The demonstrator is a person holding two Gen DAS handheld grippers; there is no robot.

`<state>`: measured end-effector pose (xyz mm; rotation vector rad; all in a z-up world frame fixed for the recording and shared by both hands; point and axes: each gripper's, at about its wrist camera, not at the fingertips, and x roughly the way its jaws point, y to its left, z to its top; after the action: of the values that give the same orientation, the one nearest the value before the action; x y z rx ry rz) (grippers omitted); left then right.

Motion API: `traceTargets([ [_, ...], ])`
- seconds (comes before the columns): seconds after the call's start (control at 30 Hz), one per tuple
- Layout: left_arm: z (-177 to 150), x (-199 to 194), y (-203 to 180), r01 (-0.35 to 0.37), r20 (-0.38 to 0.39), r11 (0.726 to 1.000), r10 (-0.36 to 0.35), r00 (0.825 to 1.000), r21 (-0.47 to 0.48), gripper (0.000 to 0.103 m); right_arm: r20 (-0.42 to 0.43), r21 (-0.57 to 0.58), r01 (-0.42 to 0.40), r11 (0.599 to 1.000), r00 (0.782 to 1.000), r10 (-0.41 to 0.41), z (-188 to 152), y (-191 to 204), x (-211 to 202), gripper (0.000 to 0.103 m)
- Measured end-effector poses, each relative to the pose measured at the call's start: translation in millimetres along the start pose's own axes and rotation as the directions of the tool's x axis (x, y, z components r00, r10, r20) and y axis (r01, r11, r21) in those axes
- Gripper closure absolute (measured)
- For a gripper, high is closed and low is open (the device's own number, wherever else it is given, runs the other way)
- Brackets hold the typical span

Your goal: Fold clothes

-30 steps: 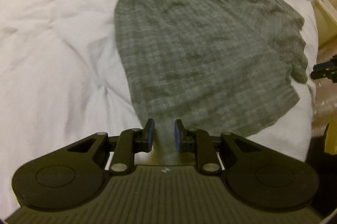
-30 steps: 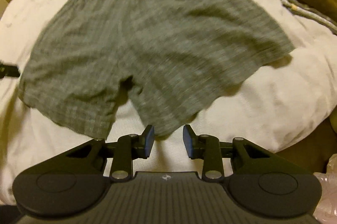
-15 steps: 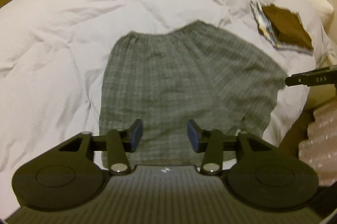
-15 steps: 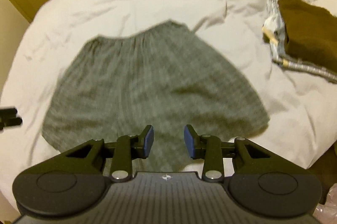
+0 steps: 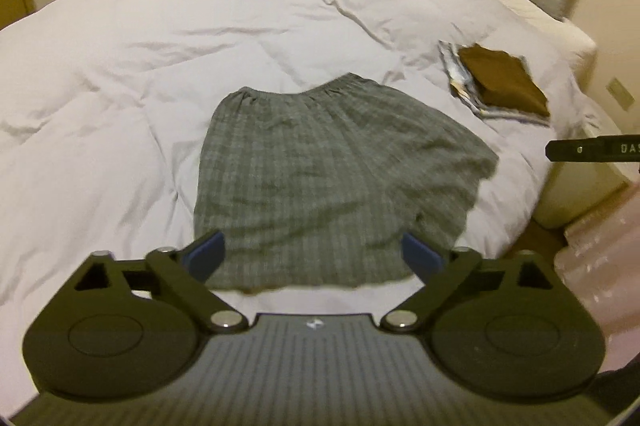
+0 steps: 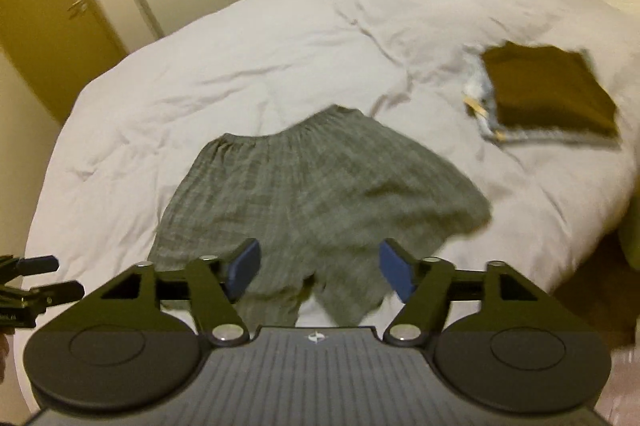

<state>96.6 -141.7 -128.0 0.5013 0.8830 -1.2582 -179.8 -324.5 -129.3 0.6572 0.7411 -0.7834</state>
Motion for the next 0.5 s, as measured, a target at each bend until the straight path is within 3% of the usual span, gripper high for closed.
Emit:
traceTargets([
  [0.13,-30,-36,18,-0.003,0.002,1.000,0.003,1.000,-0.007,0.002,-0.004,0.065,0.033,0.997,0.999,-0.033,-45,32,-33,0.022],
  [0.17,-37,-44,22,-0.010,0.000,1.000,0.010,1.000,-0.006,0.002,-0.007,0.074,0.039,0.996,0.999,-0.038,-55,40,-40,0.015],
  [0.27,-57,-67,29,-0.039,-0.015,0.999,0.039,0.999,0.013,0.002,-0.010,0.078,0.035,0.996,0.999,-0.034,-79,64,-58,0.015],
  [0.5,-81,-105,29,-0.059,0.001,0.998,0.059,0.998,0.028,0.002,-0.012,0.029,0.009,1.000,1.000,-0.009,-87,105,-79,0.015],
])
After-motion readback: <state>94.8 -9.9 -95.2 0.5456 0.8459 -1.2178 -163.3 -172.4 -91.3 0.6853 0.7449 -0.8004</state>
